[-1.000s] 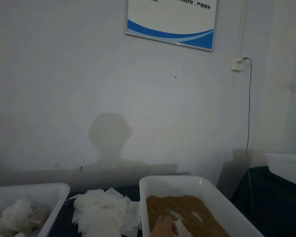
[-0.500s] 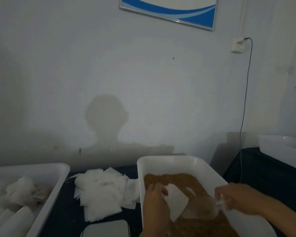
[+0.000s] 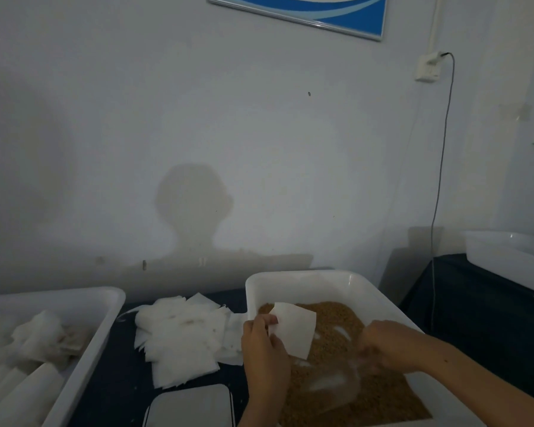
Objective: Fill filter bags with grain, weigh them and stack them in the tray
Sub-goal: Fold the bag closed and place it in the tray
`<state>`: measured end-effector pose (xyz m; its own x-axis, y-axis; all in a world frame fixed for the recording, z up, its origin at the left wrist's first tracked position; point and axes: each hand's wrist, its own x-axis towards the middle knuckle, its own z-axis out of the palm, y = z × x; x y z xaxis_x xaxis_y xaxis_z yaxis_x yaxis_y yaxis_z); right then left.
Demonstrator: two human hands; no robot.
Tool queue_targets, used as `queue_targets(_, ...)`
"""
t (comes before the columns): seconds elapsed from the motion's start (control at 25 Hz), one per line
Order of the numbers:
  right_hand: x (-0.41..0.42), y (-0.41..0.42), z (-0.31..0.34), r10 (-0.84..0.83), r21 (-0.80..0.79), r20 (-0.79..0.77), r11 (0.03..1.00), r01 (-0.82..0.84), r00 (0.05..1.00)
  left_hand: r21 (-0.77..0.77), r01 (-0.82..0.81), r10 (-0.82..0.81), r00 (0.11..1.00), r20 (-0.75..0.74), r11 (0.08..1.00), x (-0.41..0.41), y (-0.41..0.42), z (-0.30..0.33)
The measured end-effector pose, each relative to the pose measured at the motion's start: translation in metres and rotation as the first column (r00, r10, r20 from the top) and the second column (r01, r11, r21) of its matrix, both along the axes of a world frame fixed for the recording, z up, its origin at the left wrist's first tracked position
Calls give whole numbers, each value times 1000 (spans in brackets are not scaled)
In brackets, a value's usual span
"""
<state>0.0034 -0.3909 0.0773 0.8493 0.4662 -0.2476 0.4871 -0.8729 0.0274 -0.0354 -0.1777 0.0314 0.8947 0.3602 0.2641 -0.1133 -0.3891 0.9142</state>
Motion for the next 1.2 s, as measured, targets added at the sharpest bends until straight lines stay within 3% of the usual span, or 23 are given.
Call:
queue_targets(0.24, -2, 15, -21, 118, 137, -123, 985, -100, 985, 14, -1, 0, 1000, 24, 1000, 1, 1, -2)
queue_targets(0.4, -5, 0, -26, 90, 269, -266, 963, -16, 960, 18, 20, -21, 999, 48, 1000, 4, 1, -5)
queue_targets(0.52, -8, -10, -27, 115, 406, -362, 913, 45, 925, 160, 40, -53, 996, 75, 986, 14, 7, -5)
queue_targets(0.6, -10, -19, -21, 131, 476, -377, 877, 70, 917, 335, 65, -95, 993, 76, 940, 24, 13, -3)
queue_targets(0.72, -16, -37, -10, 142, 564, -359, 821, 93, 923, 599, 153, -198, 980, 10, 786, 36, 20, 3)
queue_targets(0.84, -24, -54, 4, 98, 631, -349, 760, 156, 932, 725, 231, -257, 963, -77, 649, 42, 16, 8)
queue_targets(1.04, -33, -56, 17, -66, 554, -198, 816, 167, 978, 764, 330, -321, 932, -170, 554, 38, -3, -3)
queue_targets(1.2, -40, -44, 24, -132, 400, -127, 900, 173, 983, 705, 365, -329, 924, -195, 608, 34, -10, -7)
